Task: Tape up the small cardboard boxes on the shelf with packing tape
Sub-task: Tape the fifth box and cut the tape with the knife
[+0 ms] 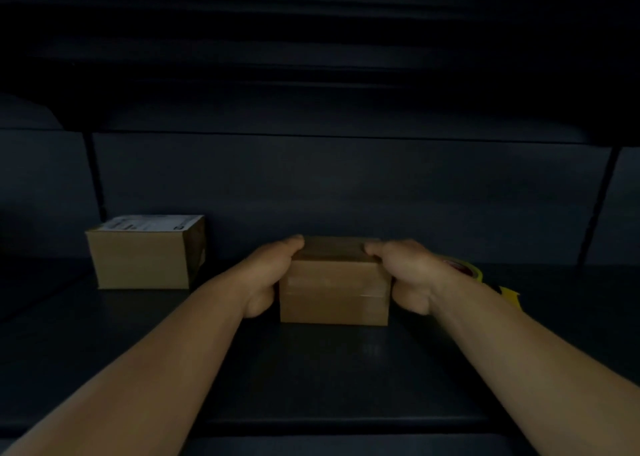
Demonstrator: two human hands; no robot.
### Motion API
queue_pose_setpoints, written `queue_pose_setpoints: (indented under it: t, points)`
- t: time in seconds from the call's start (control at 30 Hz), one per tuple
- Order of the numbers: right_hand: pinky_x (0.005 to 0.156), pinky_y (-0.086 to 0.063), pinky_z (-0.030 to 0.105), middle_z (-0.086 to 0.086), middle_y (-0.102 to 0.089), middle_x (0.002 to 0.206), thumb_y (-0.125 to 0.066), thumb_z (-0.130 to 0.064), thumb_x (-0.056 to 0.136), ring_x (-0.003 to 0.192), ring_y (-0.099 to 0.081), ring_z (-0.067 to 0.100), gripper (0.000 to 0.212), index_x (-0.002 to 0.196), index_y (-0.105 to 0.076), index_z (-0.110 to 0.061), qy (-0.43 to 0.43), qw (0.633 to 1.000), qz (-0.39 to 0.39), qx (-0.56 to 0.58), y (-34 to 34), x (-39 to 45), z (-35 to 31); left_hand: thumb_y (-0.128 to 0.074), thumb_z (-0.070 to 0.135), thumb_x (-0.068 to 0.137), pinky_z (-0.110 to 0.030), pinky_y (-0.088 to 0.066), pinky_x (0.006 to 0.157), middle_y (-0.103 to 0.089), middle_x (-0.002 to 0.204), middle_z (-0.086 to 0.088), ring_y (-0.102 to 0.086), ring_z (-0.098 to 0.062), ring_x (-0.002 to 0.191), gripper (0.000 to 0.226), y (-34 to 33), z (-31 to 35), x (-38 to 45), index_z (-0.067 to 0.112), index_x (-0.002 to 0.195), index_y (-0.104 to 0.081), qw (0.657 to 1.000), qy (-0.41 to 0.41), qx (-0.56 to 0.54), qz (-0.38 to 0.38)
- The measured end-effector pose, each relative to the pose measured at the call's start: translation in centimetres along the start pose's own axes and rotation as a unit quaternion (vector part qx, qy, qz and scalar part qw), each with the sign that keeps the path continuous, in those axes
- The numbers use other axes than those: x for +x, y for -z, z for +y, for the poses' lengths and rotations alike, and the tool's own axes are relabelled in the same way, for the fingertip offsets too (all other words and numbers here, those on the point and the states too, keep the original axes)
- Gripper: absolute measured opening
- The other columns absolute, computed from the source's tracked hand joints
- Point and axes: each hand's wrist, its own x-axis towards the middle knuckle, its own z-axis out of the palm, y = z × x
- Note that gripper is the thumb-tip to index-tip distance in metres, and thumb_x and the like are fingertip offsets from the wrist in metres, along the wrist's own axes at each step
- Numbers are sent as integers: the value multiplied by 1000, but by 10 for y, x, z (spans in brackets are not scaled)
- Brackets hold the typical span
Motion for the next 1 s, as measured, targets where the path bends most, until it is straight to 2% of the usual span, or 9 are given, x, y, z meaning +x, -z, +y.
queue_pose_setpoints:
  t: [0.07,0.13,0.23,0.37,0.43,0.53,0.77,0.9,1.0]
  points:
    - [85,-50,39,13,-62,94,-48,-17,98,88,-60,25,16,93,-60,-7,4,1000,15,-23,0,2,-2,-46,50,95,-35,-49,84,-63,109,-9,-60,-23,101,37,3,2,-3,19,113,-56,999,11,30,-5]
    - [95,-48,39,12,-61,110,-48,-13,96,102,-58,25,25,118,-56,-6,37,997,29,-56,2,8,-3,-46,51,94,-36,-49,85,-61,109,-6,-58,-21,101,35,7,6,-6,22,113,-50,999,14,43,-25]
    - [100,-46,36,3,-55,127,-44,-4,92,112,-55,22,53,141,-40,-25,106,992,42,-59,8,11,-2,-51,41,94,-44,-43,103,-57,118,2,-54,-21,114,36,14,6,-5,33,128,-42,997,-43,42,-48]
    - [87,-53,34,1,-44,131,-44,4,84,111,-52,23,78,135,-31,-53,163,979,63,-106,17,5,-1,-62,18,91,-39,-39,107,-43,139,9,-45,-16,124,68,13,0,2,45,141,-26,982,-169,76,-28]
    - [80,-55,33,1,-47,127,-46,4,84,108,-54,22,71,127,-35,-52,188,970,77,-136,19,2,-1,-64,10,89,-30,-39,105,-38,134,15,-41,-10,125,83,9,-2,4,43,147,-15,972,-207,107,-14]
    - [88,-52,35,1,-49,126,-50,-2,86,107,-54,18,55,124,-35,-38,194,961,87,-175,23,1,-2,-64,3,87,-21,-37,96,-39,135,16,-41,-4,122,93,-2,-2,4,38,150,-6,950,-250,185,11]
    - [102,-42,36,-1,-53,118,-47,-21,92,112,-52,21,35,126,-39,-23,124,938,86,-313,34,2,-10,-57,3,88,-11,-37,81,-49,104,27,-48,9,92,60,-23,4,6,46,122,-31,937,-245,249,7]
    - [104,-39,39,2,-54,126,-47,-27,89,115,-52,22,39,127,-45,-21,96,921,75,-369,41,6,-12,-59,15,89,-21,-41,90,-52,126,9,-51,-5,108,54,-35,2,12,33,134,-37,948,-208,242,18]
    - [108,-36,40,4,-51,131,-45,-25,89,120,-48,24,45,133,-44,-19,89,908,66,-403,47,9,-11,-59,26,89,-20,-36,91,-33,139,-1,-41,-9,107,66,-47,2,12,32,144,-23,945,-176,271,45]
